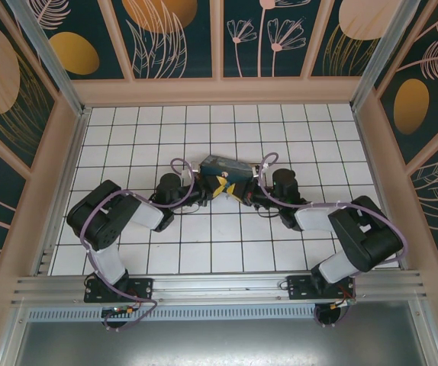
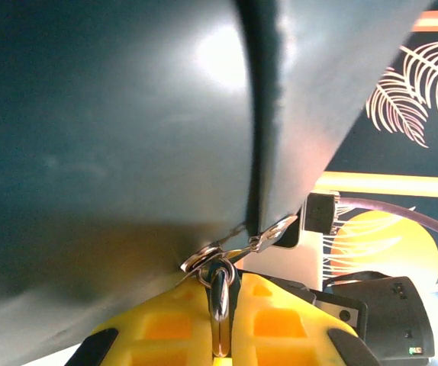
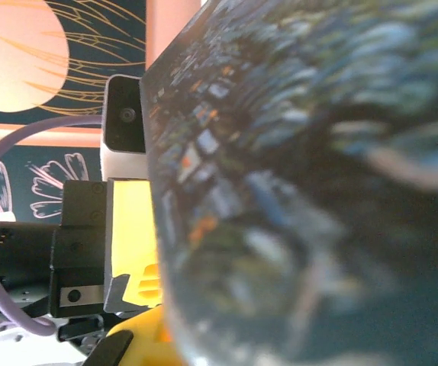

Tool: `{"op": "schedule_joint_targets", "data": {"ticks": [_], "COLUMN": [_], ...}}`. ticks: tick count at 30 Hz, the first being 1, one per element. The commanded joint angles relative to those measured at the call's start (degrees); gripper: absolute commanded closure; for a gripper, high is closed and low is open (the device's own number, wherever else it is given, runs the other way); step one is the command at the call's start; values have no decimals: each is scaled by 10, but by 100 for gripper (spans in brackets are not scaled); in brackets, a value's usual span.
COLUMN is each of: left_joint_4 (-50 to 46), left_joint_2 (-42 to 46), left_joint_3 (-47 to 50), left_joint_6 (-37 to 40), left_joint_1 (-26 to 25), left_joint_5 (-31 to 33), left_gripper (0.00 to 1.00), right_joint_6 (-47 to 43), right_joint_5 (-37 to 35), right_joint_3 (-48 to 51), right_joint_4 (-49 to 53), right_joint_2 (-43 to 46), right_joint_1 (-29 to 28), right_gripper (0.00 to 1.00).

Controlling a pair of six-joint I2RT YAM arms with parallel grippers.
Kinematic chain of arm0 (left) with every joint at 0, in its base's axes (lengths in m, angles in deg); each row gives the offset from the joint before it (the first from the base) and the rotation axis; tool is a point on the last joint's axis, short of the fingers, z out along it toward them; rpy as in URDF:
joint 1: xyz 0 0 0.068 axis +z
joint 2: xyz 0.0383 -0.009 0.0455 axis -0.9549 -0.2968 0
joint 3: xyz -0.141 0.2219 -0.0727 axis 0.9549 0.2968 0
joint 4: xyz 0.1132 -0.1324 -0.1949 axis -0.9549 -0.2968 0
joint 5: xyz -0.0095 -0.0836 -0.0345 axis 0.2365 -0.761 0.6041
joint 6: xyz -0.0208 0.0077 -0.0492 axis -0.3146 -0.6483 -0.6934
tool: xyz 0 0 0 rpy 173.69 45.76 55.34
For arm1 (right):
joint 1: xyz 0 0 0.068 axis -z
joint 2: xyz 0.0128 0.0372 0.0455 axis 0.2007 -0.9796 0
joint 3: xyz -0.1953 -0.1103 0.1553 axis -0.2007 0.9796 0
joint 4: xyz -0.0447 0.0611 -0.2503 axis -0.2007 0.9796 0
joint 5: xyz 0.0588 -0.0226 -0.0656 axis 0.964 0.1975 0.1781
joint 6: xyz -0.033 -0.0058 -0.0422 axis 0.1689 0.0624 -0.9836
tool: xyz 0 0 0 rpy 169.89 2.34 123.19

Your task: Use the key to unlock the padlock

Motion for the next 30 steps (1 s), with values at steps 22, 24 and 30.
{"op": "schedule_joint_targets", "data": {"ticks": [22, 24, 30], "left_joint_4": [0, -2, -4], "left_joint_2": [20, 20, 17], "left_joint_3": [9, 10, 9], "left_joint_6": [37, 39, 40], "left_joint_1": [-31, -30, -30], "left_joint_5": [-77, -76, -74], "left_gripper": [100, 100, 100], "right_joint_6": [-188, -196, -206], "right_joint_5": [-16, -15, -10], "right_joint_3": [-38, -34, -27], "right_joint_4": [205, 214, 224], "right_joint_2": [67, 73, 80], "right_joint_1": [56, 62, 72], "right_gripper": [100, 100, 100]}}
